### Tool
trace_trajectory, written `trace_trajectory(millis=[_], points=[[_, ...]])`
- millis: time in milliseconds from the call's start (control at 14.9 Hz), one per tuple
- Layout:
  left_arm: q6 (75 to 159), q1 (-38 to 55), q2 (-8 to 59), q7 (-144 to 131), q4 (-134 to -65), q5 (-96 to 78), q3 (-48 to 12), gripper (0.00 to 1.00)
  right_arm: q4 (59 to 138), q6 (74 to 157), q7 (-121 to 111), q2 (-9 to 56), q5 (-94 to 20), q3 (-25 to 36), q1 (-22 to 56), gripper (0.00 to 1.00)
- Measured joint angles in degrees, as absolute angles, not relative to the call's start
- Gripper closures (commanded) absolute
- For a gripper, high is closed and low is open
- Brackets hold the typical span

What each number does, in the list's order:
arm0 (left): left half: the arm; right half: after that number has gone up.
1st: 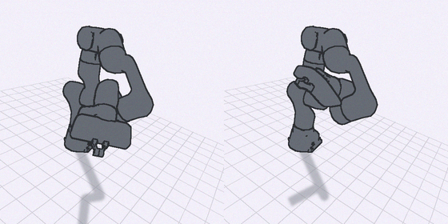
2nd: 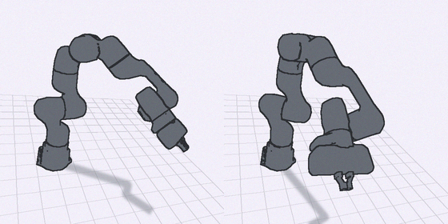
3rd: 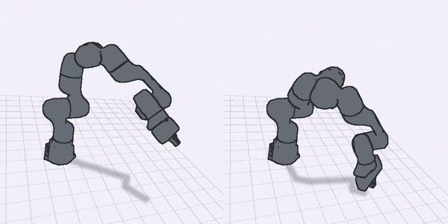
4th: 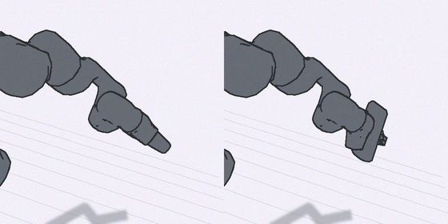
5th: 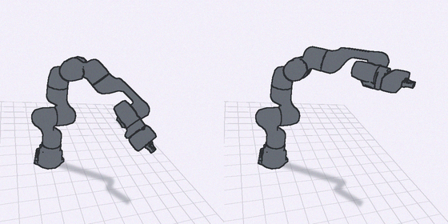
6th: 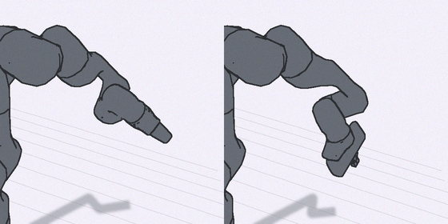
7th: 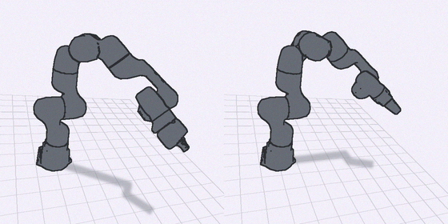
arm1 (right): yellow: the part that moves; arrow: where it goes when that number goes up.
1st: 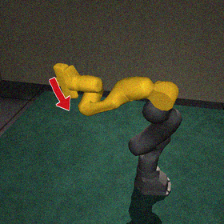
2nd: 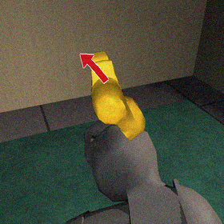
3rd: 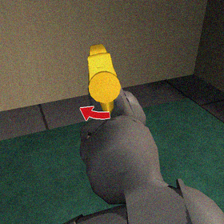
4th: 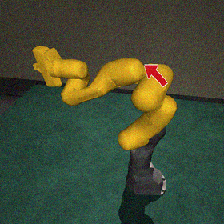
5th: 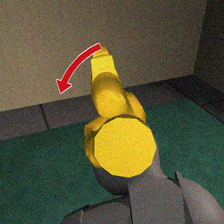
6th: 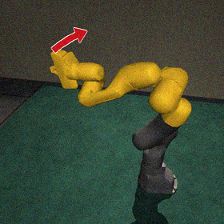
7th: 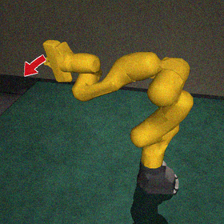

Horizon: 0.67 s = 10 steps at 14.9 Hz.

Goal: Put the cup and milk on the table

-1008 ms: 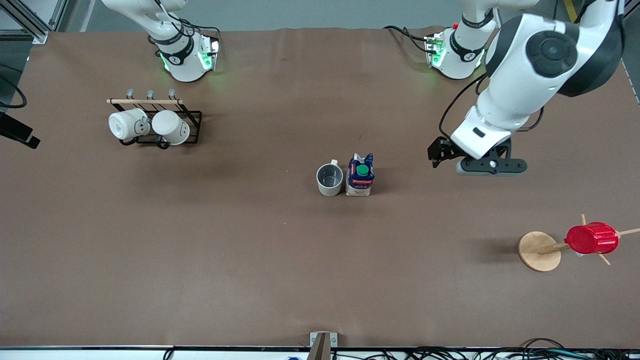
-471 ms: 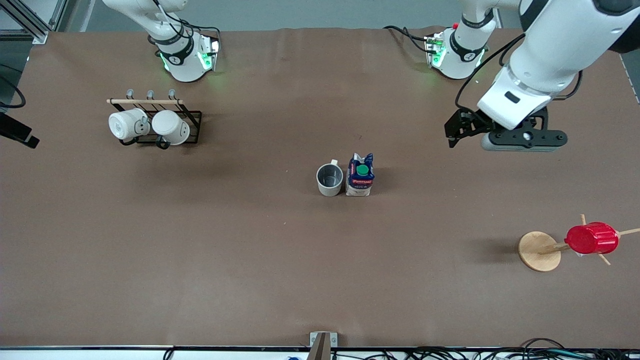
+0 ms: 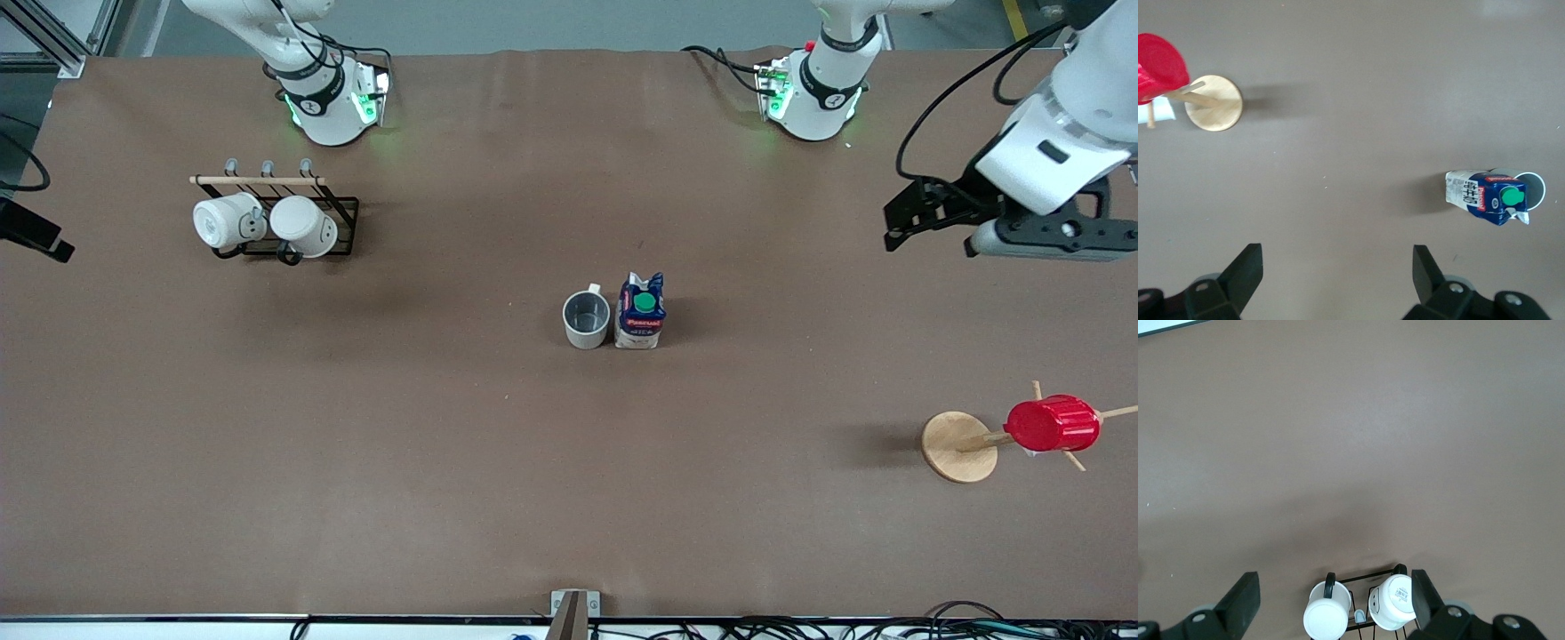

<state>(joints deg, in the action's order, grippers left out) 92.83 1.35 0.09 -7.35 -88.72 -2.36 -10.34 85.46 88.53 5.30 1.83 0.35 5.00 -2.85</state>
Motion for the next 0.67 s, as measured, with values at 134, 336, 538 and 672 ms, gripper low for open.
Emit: trace_trajectory(millis=[134, 336, 538, 672], points=[[92.6, 1.5, -1.7, -5.5, -90.8, -2.4, -9.8, 0.00, 85.5, 88.5, 5.3, 1.8, 0.3, 5.0, -2.9, 0.00], [92.6, 2.9, -3.1, -4.6, -92.7, -2.4, -7.9, 0.00, 85.5, 88.3, 5.3, 1.8, 0.3, 5.0, -2.9, 0.00], [92.7, 3.3, -3.2, -4.6, -93.0, -2.4, -7.4, 0.00, 85.5, 88.3, 5.3, 1.8, 0.3, 5.0, -2.9, 0.00], [92.7, 3.0, -3.1, -4.6, -93.0, -2.4, -7.2, 0.00, 85.5, 88.3, 5.3, 1.8, 0.3, 5.0, -2.9, 0.00]])
